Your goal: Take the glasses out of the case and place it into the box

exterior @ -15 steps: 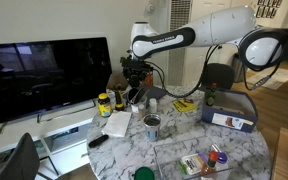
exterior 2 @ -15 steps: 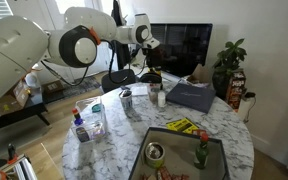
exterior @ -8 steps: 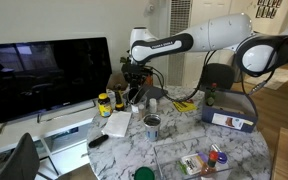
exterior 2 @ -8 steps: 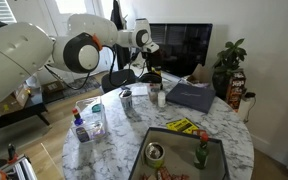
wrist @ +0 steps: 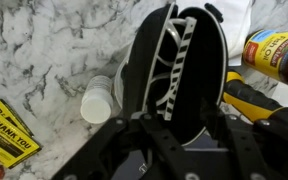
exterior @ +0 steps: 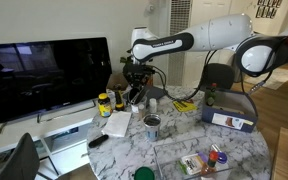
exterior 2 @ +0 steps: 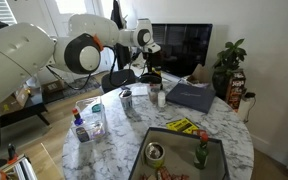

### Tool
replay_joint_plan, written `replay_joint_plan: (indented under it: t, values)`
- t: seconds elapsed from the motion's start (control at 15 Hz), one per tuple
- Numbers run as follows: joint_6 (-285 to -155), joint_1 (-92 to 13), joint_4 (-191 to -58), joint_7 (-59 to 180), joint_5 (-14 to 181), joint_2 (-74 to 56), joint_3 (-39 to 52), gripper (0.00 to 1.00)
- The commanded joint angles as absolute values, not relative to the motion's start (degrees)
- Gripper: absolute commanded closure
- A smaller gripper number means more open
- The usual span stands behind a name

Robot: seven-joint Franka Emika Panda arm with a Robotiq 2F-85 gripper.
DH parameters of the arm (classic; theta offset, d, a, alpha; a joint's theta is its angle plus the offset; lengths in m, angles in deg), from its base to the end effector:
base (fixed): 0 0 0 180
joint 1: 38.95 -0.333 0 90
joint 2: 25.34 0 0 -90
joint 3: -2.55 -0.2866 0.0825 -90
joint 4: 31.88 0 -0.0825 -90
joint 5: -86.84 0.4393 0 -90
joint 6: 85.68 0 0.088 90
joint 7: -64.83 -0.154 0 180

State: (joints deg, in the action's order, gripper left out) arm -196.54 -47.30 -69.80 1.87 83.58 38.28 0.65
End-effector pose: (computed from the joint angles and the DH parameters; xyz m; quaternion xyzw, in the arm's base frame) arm 0.8418 0.1325 0.2419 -0.8919 0.4446 -0.0732 0.0378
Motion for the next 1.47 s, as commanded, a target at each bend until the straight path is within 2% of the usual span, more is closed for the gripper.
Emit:
replay_joint_plan:
  t: [0.0, 0.07, 0.13, 0.53, 0.6, 0.67, 0.8, 0.87, 0.93, 1.0, 1.2, 1.33, 1.4]
  values:
    - [-193.3, -47.4, -67.2, 1.8, 84.2, 40.4, 0.2, 0.64]
    - [-192.9, -47.7, -67.1, 1.9, 84.1, 40.8, 0.1, 0.6]
    - [-192.5, -48.0, -66.9, 2.0, 84.0, 41.1, 0.1, 0.63]
    - [-190.6, -49.6, -65.9, 2.3, 83.7, 42.7, -0.2, 0.45]
    - [-190.5, -49.7, -65.9, 2.3, 83.7, 42.8, -0.2, 0.47]
    - [-190.3, -49.9, -65.8, 2.3, 83.6, 42.9, -0.2, 0.43]
    - [-189.8, -50.1, -65.5, 2.3, 83.6, 43.1, -0.1, 0.46]
    - [-189.6, -50.2, -65.3, 2.3, 83.6, 43.3, -0.1, 0.48]
    - [-189.3, -50.3, -65.0, 2.2, 83.6, 43.5, 0.0, 0.54]
    - [-188.9, -50.4, -64.8, 2.2, 83.5, 43.6, 0.0, 0.73]
    - [-188.3, -50.5, -64.4, 2.1, 83.5, 44.0, 0.1, 0.97]
    - [-188.0, -50.6, -64.3, 2.1, 83.4, 44.0, 0.2, 1.0]
    - [-187.8, -50.6, -64.3, 2.0, 83.4, 43.7, 0.2, 0.97]
